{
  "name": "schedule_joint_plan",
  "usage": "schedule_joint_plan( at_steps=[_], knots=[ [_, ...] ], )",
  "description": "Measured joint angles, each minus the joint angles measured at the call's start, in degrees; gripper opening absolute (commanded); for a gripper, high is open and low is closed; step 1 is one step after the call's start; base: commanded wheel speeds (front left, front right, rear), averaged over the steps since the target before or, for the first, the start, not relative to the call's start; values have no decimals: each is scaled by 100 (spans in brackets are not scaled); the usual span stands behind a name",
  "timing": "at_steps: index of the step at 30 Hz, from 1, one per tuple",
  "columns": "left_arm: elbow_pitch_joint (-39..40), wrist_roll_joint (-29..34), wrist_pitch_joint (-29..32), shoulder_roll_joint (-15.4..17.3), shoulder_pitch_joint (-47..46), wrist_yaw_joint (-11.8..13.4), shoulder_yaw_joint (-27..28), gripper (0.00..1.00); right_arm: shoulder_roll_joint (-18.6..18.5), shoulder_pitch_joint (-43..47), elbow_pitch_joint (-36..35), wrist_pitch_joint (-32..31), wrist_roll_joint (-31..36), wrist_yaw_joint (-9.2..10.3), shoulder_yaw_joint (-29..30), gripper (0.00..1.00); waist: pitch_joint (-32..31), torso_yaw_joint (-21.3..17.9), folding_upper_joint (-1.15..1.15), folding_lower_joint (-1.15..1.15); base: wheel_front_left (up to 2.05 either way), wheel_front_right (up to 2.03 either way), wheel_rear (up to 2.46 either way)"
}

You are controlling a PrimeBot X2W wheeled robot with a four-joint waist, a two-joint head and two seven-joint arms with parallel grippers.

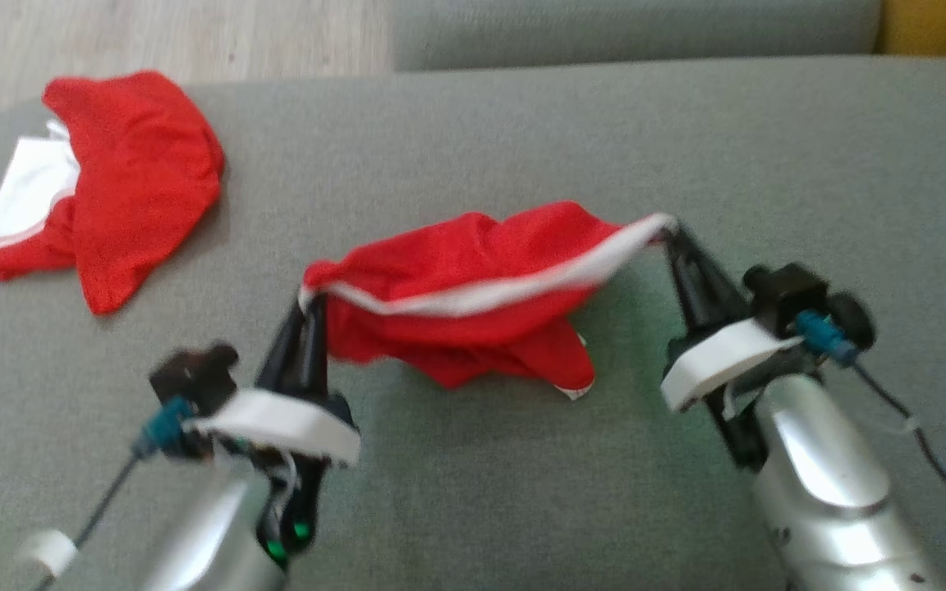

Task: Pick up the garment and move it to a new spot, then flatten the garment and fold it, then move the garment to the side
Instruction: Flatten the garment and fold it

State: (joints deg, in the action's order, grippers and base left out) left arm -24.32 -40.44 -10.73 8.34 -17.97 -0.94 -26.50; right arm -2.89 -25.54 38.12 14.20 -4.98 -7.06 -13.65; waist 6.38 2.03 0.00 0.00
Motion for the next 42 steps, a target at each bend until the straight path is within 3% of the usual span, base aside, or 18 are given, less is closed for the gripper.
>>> schedule_joint_plan(
  at_steps=[6,13,20,27,30,36,42],
  knots=[
    [848,282,200,367,-539,56,-22,0,-148,24,-1298,2,516,0,570,0,-442,-105,0,0,0,0,0],
    [2178,557,861,797,-963,153,-130,0,-349,107,-2996,42,903,0,1125,0,-872,-275,0,-1,0,0,0],
    [2891,563,1710,1149,-1523,162,-126,0,-548,294,-4301,-571,968,0,1248,0,-860,-464,0,-1,0,0,0],
    [2140,431,2203,1233,-2366,3,-125,0,-855,-225,-3598,-967,697,0,902,0,-264,-581,0,1,0,0,0],
    [1551,599,2171,1213,-3149,-122,-121,0,-877,-1139,-2984,-865,647,0,780,0,158,-638,0,2,0,0,0],
    [564,967,1406,988,-4624,-187,56,0,-683,-3003,-2153,-377,821,0,840,0,945,-807,0,3,0,0,0],
    [-90,1009,879,779,-4722,-318,42,0,-437,-3264,-1635,-85,1059,0,921,0,1422,-1000,0,3,0,0,0]
  ],
)
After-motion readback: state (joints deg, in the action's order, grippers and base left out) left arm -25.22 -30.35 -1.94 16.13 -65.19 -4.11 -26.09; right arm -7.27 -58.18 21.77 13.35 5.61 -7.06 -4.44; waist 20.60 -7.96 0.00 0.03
